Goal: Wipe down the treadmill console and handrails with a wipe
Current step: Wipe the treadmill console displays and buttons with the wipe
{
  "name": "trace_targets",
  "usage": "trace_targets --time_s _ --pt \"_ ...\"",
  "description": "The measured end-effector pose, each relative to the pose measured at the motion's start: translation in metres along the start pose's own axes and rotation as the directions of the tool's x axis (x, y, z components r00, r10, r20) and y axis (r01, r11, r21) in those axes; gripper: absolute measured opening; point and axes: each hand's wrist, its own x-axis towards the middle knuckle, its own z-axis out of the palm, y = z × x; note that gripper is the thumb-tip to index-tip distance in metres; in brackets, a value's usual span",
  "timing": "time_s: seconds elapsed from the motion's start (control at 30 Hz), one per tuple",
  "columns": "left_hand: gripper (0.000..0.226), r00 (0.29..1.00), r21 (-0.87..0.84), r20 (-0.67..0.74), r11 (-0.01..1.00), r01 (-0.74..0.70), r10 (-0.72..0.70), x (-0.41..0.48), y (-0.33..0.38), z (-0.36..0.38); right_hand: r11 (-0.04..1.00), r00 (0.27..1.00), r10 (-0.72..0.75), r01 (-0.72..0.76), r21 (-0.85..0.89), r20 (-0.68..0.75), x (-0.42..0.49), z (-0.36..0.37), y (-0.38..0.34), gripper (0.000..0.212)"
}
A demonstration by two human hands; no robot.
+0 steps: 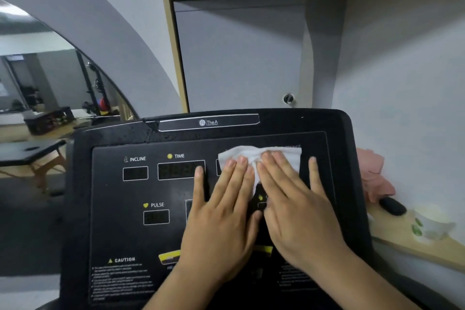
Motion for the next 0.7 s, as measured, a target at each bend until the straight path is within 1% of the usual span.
trace_targets --time_s 0.1,0.17,0.27,0.3,0.37,0.43,0.5,0.57,0.63,0.7 --pt "0.064 0.999 0.071 -0.038 0.997 0.034 -0.031 0.022 -0.017 -0.015 0.999 1.000 0.020 -0.020 -0.029 0.008 0.030 -0.012 -0.007 0.064" --pt "0.063 0.998 0.033 -0.037 0.998 0.056 -0.055 0.021 -0.022 -0.019 0.999 0.999 0.040 -0.039 -0.027 0.011 0.038 -0.014 -0.015 0.065" --pt "0.062 0.999 -0.047 -0.025 0.998 0.039 -0.040 -0.009 -0.027 -0.011 0.999 0.999 0.040 -0.040 0.024 -0.001 0.015 0.000 -0.034 0.063" --pt "0.062 0.999 -0.051 -0.020 0.998 0.031 -0.032 -0.016 -0.032 -0.011 0.999 1.000 0.026 -0.026 0.033 0.003 0.011 0.003 -0.041 0.062" --pt "0.062 1.000 -0.001 -0.012 1.000 0.023 -0.023 -0.014 -0.051 -0.014 1.000 1.000 -0.003 0.003 0.002 0.024 0.024 0.002 -0.052 0.063" --pt "0.062 0.999 0.052 -0.021 0.998 0.040 -0.039 -0.002 -0.071 -0.025 0.999 0.999 0.011 -0.010 -0.036 0.034 0.052 -0.007 -0.063 0.065" --pt "0.062 0.998 0.035 -0.017 0.998 0.055 -0.054 -0.003 -0.085 -0.029 0.998 0.999 0.038 -0.036 -0.045 0.039 0.065 -0.010 -0.077 0.066" --pt "0.062 0.998 -0.010 -0.006 0.998 0.060 -0.060 -0.022 -0.092 -0.024 0.998 0.998 0.052 -0.051 -0.024 0.030 0.053 0.001 -0.093 0.065" --pt "0.062 0.998 -0.044 -0.002 0.997 0.057 -0.057 -0.041 -0.098 -0.020 1.000 0.999 0.024 -0.024 0.009 0.024 0.038 0.010 -0.106 0.062" --pt "0.062 0.999 -0.010 -0.002 0.999 0.041 -0.041 -0.042 -0.108 -0.020 1.000 1.000 0.001 -0.001 -0.025 0.030 0.046 0.009 -0.110 0.061"
